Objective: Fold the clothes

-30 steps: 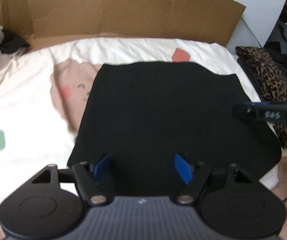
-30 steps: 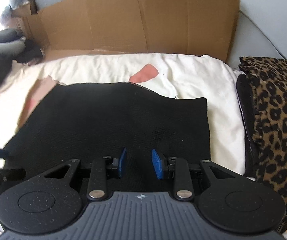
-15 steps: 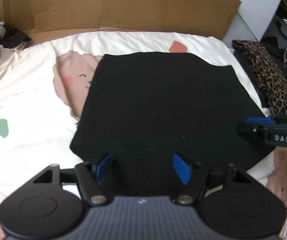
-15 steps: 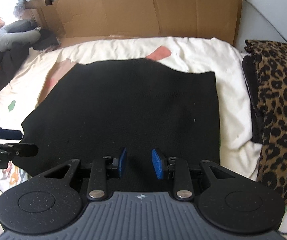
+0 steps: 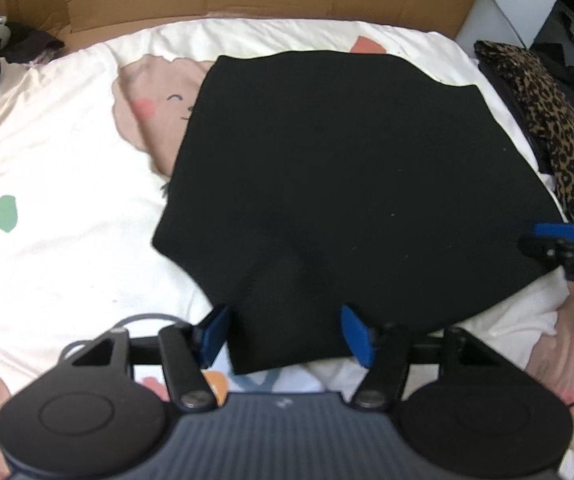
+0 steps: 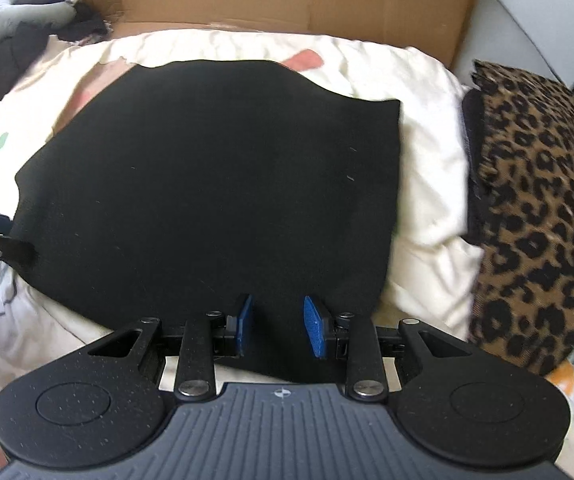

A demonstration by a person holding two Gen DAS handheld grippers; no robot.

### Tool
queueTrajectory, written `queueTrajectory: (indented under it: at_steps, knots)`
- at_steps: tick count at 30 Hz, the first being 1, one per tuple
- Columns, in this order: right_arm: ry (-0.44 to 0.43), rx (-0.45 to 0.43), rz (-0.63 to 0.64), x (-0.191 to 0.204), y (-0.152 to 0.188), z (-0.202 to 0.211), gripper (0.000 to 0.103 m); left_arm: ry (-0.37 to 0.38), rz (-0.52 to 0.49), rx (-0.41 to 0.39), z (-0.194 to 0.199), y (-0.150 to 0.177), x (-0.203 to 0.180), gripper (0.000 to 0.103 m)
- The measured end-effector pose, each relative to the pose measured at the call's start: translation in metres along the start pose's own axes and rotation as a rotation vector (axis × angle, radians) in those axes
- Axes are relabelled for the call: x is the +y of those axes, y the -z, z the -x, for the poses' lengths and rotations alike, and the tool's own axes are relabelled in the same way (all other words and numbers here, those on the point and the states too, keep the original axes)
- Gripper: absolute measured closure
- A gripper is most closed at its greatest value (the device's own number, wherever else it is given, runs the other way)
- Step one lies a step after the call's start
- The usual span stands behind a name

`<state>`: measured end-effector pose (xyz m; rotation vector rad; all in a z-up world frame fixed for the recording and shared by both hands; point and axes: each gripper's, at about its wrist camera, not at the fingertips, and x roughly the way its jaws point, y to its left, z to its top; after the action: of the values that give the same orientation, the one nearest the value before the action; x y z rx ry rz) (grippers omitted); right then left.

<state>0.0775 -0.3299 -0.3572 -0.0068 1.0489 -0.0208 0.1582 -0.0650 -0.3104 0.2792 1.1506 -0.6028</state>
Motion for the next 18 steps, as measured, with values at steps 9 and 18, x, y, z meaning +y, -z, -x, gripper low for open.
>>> queueTrajectory:
  at_steps: [9,18]
  knots:
    - [0.072,0.050,-0.074,-0.030,0.020,0.010,0.068,-0.026,-0.007,0.028,0.010,0.001,0.012,0.038]
    - [0.031,0.037,-0.213,-0.041,0.029,0.025,0.068,-0.118,0.019,0.051,0.020,-0.001,0.033,0.052]
